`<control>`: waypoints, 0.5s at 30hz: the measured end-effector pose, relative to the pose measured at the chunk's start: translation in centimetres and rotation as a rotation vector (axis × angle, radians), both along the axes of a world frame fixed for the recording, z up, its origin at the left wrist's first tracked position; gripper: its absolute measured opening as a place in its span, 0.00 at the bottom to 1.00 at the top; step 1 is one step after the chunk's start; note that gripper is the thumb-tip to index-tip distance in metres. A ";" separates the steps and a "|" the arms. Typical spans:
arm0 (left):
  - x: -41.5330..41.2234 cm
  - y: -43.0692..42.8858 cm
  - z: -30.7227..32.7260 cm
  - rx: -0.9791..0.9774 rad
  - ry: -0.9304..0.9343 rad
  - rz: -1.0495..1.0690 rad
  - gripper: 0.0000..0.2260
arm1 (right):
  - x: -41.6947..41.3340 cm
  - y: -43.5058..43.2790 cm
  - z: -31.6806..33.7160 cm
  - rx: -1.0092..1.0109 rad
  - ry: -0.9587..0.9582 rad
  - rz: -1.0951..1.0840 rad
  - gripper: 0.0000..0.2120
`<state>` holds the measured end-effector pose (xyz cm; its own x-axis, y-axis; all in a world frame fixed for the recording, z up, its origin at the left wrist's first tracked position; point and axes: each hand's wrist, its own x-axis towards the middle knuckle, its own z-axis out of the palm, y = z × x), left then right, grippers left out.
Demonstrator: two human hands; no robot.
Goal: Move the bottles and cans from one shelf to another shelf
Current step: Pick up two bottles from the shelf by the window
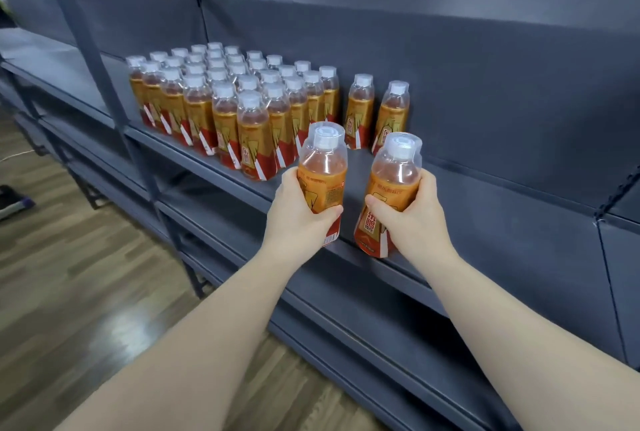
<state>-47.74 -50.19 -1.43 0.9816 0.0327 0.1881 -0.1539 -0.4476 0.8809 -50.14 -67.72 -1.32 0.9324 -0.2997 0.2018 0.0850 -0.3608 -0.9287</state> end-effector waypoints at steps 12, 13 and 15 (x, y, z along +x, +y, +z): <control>11.4 -1.0 -1.0 0.011 0.015 -0.126 0.34 | 9.3 -0.7 -0.7 -0.020 0.021 -0.153 0.35; 12.4 -1.3 -1.2 0.016 0.013 -0.130 0.34 | 10.3 -0.9 -0.9 -0.019 0.011 -0.147 0.34; 14.2 -1.8 -1.4 0.019 0.018 -0.128 0.34 | 12.3 -1.4 -1.1 -0.014 -0.002 -0.138 0.34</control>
